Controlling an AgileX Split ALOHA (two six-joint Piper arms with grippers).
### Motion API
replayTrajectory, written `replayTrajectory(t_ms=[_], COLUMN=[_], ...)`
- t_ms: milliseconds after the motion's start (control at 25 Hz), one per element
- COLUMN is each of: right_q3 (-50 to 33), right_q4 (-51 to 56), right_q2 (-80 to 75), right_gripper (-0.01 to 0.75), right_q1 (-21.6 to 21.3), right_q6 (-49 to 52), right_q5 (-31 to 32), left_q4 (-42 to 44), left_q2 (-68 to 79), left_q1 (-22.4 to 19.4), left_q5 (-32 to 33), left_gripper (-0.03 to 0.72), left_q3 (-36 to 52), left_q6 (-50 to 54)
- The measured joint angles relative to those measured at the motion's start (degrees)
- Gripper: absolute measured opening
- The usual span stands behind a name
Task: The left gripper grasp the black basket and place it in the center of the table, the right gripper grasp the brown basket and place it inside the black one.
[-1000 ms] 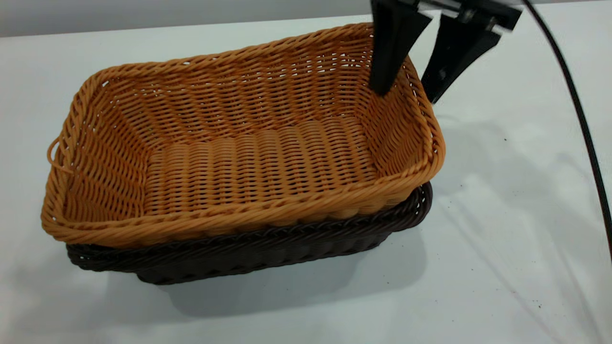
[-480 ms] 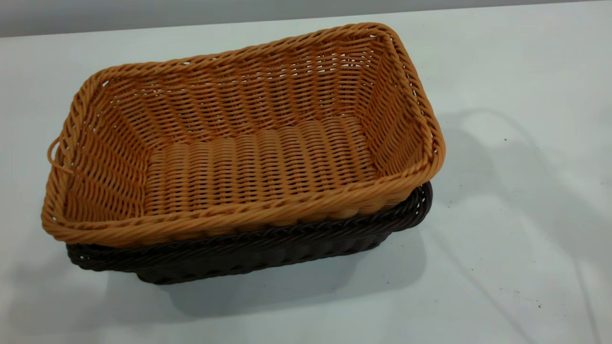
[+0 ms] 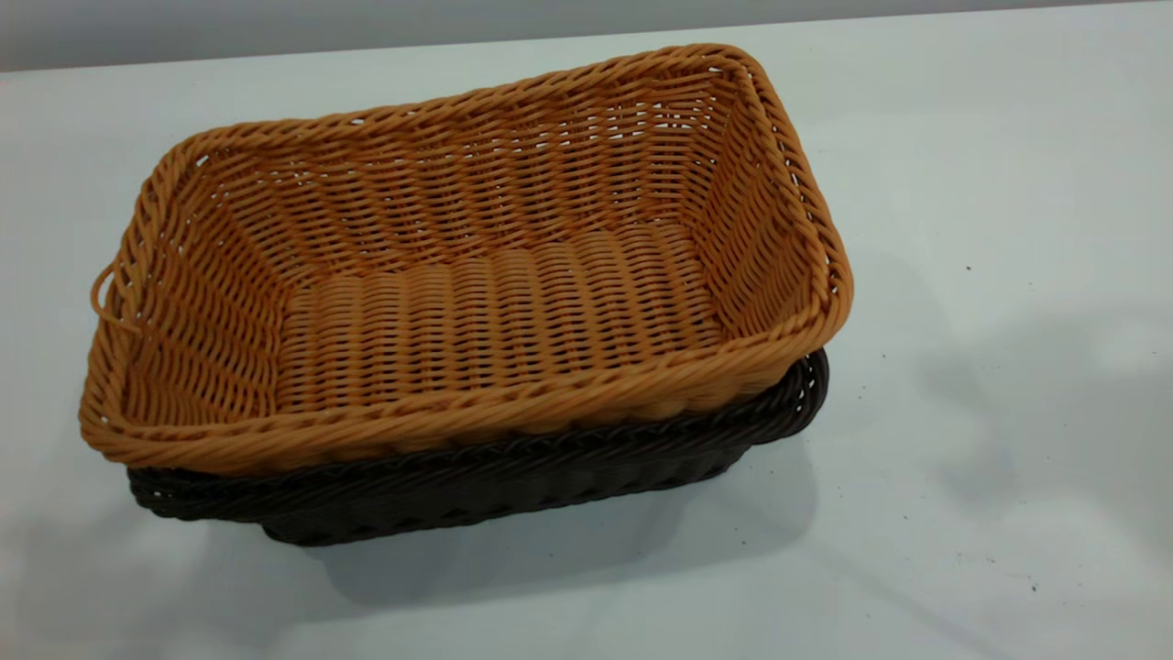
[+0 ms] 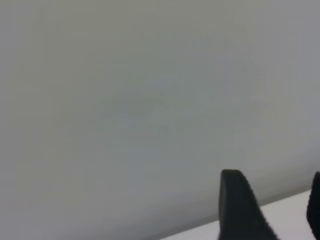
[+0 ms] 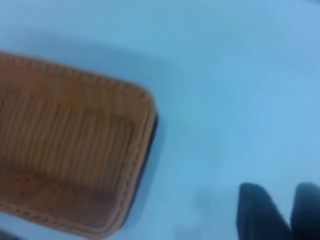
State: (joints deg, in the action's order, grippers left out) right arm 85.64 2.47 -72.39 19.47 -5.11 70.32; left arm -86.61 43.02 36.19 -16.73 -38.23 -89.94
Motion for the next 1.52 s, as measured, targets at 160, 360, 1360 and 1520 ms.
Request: replayTrajectory(t_ms=[160, 360, 1360, 1520], right_q3=[0.0, 0.0, -30.0, -39.9], right_q4=[-3.8, -10.5, -7.2, -0.5], right_q2=[9.1, 19.7, 55.8, 62.4], right_gripper=[0.060, 0.006, 0.006, 0.006], right_q1=[0.0, 0.0, 0.0, 0.0], right_q6=[1.6, 6.1, -3.8, -2.2], right_q5=[0.0, 0.0, -0.3, -0.3], left_q4=[-0.1, -3.1, -6.5, -7.3], left_q2=[-0.6, -0.5, -0.5, -0.5], left_q1=[0.0, 0.0, 0.0, 0.0], left_q5=[0.3, 0.9, 6.2, 8.7], left_gripper=[0.216, 0.141, 0.039, 0.012], left_q3=[0.0, 0.0, 8.7, 9.4], left_q6=[0.0, 0.0, 0.0, 0.0])
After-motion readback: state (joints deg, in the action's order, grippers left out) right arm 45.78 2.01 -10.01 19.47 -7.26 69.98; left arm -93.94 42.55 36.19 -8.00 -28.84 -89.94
